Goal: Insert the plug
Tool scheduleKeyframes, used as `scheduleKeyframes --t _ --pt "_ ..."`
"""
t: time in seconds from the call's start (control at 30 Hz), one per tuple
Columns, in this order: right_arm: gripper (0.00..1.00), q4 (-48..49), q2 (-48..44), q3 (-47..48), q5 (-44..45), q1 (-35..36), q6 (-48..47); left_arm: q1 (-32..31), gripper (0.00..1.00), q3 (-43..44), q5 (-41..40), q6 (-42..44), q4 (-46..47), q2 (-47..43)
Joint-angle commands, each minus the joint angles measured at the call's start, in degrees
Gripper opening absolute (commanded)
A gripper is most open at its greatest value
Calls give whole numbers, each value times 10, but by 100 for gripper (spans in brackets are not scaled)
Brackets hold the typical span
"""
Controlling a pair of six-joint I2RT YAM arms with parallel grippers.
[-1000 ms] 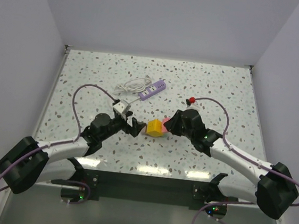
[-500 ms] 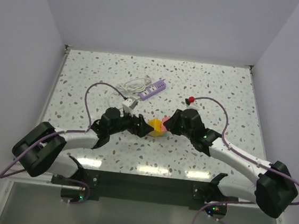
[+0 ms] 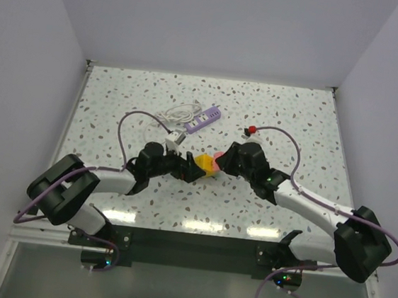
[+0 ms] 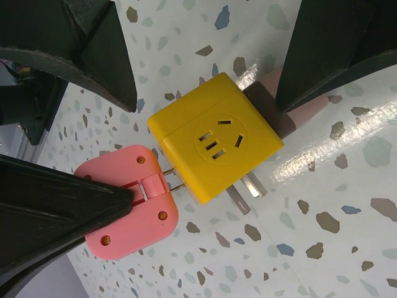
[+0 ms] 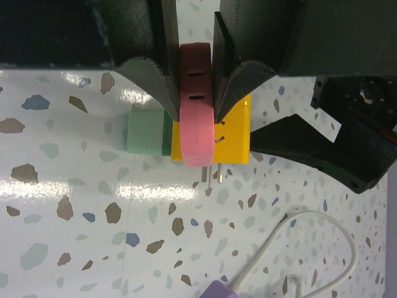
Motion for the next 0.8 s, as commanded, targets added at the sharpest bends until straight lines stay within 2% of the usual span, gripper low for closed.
scheduleKeyframes --t 0.0,0.3,0.77 --pt "0 -28 24 1 18 0 -23 1 100 19 30 -23 41 12" --pt "0 -33 15 -3 37 1 -37 4 100 35 29 -55 44 16" --pt "0 -2 6 -19 53 7 -56 4 87 57 15 -68 -6 12"
